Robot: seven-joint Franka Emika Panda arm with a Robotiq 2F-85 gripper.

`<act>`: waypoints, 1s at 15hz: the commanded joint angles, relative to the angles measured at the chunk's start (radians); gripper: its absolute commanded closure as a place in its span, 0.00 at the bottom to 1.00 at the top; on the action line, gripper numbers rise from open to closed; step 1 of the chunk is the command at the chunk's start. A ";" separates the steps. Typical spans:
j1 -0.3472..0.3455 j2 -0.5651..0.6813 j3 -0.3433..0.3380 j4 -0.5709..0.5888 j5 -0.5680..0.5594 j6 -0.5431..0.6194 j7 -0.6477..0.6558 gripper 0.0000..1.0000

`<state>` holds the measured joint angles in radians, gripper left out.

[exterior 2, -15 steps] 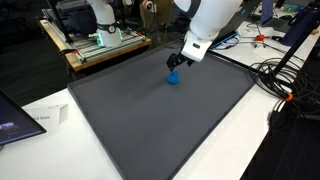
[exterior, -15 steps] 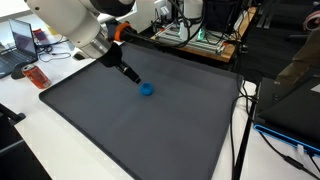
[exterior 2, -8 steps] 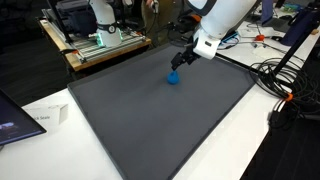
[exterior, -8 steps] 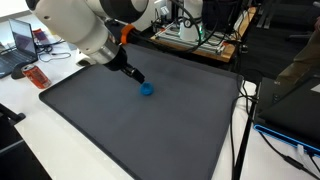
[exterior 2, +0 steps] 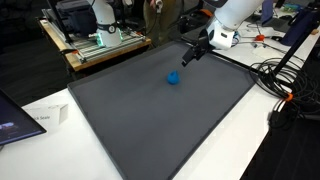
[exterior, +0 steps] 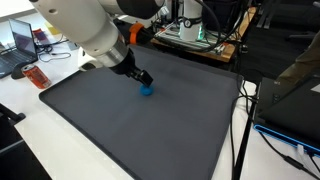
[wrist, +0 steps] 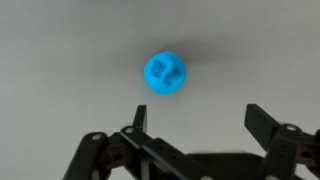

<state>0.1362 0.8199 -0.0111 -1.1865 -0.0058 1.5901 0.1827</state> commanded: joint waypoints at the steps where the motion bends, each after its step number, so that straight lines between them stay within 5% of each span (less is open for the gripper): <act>1: 0.017 0.049 0.008 0.091 -0.036 -0.015 -0.021 0.00; 15: 0.150 0.161 0.007 0.244 -0.208 -0.139 -0.109 0.00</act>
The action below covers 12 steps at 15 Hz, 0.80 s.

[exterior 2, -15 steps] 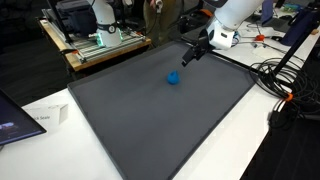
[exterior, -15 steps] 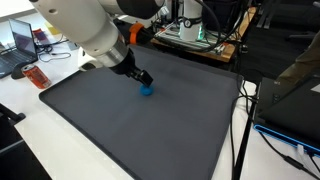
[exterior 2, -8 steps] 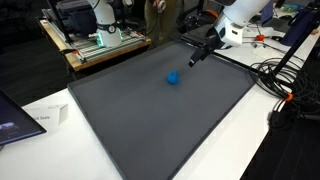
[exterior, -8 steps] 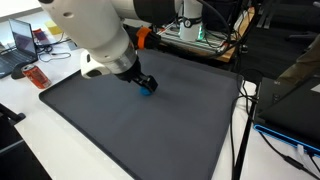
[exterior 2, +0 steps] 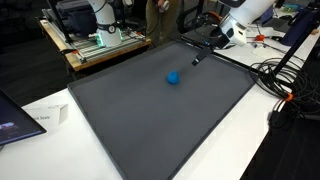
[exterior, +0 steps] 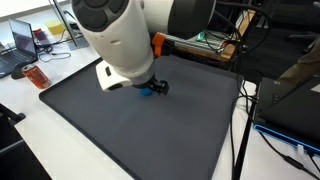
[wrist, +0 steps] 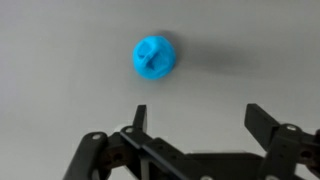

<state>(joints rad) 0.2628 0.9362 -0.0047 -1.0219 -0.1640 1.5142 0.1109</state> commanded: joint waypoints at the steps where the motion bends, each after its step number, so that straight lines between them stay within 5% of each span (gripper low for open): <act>1: 0.035 0.054 -0.001 0.092 -0.065 -0.079 -0.041 0.00; 5: 0.064 0.083 0.002 0.142 -0.095 -0.157 -0.060 0.00; 12: 0.084 0.083 -0.001 0.151 -0.107 -0.129 -0.143 0.00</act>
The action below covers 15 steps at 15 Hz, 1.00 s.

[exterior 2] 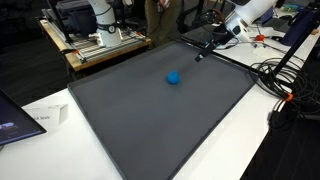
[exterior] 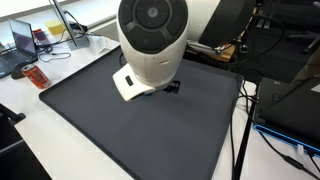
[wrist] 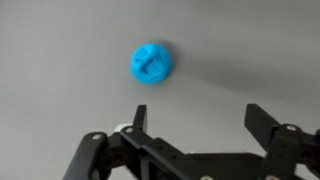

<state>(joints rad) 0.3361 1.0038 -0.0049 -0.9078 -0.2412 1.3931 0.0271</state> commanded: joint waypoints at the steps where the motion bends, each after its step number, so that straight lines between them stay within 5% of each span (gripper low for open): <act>1: 0.013 0.008 0.000 0.026 -0.033 -0.001 -0.074 0.00; 10: 0.065 -0.078 0.000 -0.118 -0.058 0.091 -0.171 0.00; 15: 0.094 -0.182 0.001 -0.307 -0.126 0.118 -0.196 0.00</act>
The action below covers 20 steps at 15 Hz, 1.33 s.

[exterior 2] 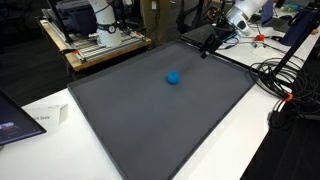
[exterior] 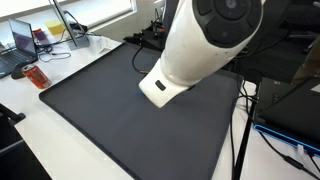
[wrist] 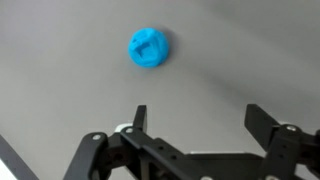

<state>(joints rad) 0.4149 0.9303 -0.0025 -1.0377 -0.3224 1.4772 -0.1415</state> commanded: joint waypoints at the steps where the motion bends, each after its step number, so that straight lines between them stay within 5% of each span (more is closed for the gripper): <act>1: 0.018 -0.131 0.001 -0.220 -0.053 0.037 -0.034 0.00; 5: 0.026 -0.217 0.001 -0.379 -0.083 0.052 -0.044 0.00; 9: -0.019 -0.300 0.079 -0.525 -0.146 0.071 -0.014 0.00; 20: -0.139 -0.665 0.173 -1.008 -0.049 0.537 0.094 0.00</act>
<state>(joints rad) 0.3205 0.4096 0.1383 -1.8775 -0.4230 1.8879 -0.0653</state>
